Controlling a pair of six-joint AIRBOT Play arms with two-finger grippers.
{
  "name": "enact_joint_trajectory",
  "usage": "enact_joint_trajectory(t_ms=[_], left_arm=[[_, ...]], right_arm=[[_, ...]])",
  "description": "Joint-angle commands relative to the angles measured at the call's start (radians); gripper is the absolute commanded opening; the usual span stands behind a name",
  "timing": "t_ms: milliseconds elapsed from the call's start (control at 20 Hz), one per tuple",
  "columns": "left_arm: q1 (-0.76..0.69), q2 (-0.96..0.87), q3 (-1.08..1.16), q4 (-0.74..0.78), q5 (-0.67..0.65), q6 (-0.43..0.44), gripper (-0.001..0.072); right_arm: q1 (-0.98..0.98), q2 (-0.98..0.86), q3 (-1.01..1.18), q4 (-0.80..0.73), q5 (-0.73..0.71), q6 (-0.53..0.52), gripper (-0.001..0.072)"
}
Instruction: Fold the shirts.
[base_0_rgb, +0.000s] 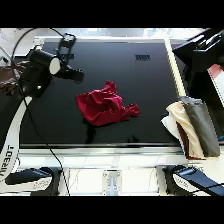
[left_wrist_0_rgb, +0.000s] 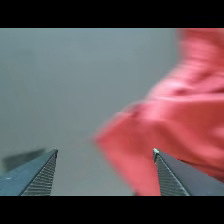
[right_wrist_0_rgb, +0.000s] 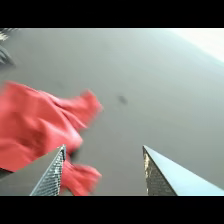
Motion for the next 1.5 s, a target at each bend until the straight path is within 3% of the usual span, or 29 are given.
enact_joint_trajectory(t_ms=[0, 250, 450, 550, 650, 700, 950, 1100, 1250, 1350, 1400, 1450], left_arm=[[0.120, -0.013, -0.058, 0.098, 0.016, -0.192, 0.0714], [0.225, -0.154, -0.143, -0.214, 0.043, -0.206, 0.0710], [0.220, -0.242, -0.143, -0.248, 0.209, -0.024, 0.0703], [0.223, -0.275, -0.143, -0.323, 0.225, 0.071, 0.0690], [0.228, -0.302, -0.143, -0.411, 0.223, 0.212, 0.0558], [0.231, -0.314, -0.143, -0.445, 0.226, 0.274, 0.0536], [0.268, -0.359, -0.143, -0.470, 0.199, 0.334, 0.0535], [0.291, -0.372, -0.143, -0.573, 0.132, 0.477, 0.0535], [0.293, -0.396, -0.142, -0.644, 0.132, 0.528, 0.0516], [0.293, -0.417, -0.141, -0.671, 0.133, 0.529, 0.0464], [0.293, -0.422, -0.141, -0.678, 0.138, 0.529, 0.0316], [0.293, -0.422, -0.140, -0.678, 0.144, 0.528, 0.0052]], right_arm=[[-0.010, -0.024, -0.084, -0.175, 0.016, 0.060, 0.0551], [-0.011, -0.234, -0.283, 0.047, -0.102, 0.095, 0.0551], [-0.011, -0.463, -0.285, 0.205, -0.188, 0.095, 0.0551], [-0.011, -0.544, -0.285, 0.248, -0.225, 0.095, 0.0551], [-0.011, -0.591, -0.284, 0.268, -0.235, 0.094, 0.0551], [-0.011, -0.602, -0.282, 0.268, -0.238, 0.094, 0.0551], [-0.011, -0.603, -0.264, 0.284, -0.237, 0.093, 0.0551], [-0.011, -0.603, -0.234, 0.291, -0.238, 0.093, 0.0552], [-0.011, -0.603, -0.209, 0.307, -0.240, 0.094, 0.0552], [-0.011, -0.603, -0.202, 0.328, -0.243, 0.093, 0.0552], [-0.011, -0.603, -0.202, 0.334, -0.243, 0.093, 0.0552], [-0.011, -0.603, -0.202, 0.334, -0.243, 0.093, 0.0552]])
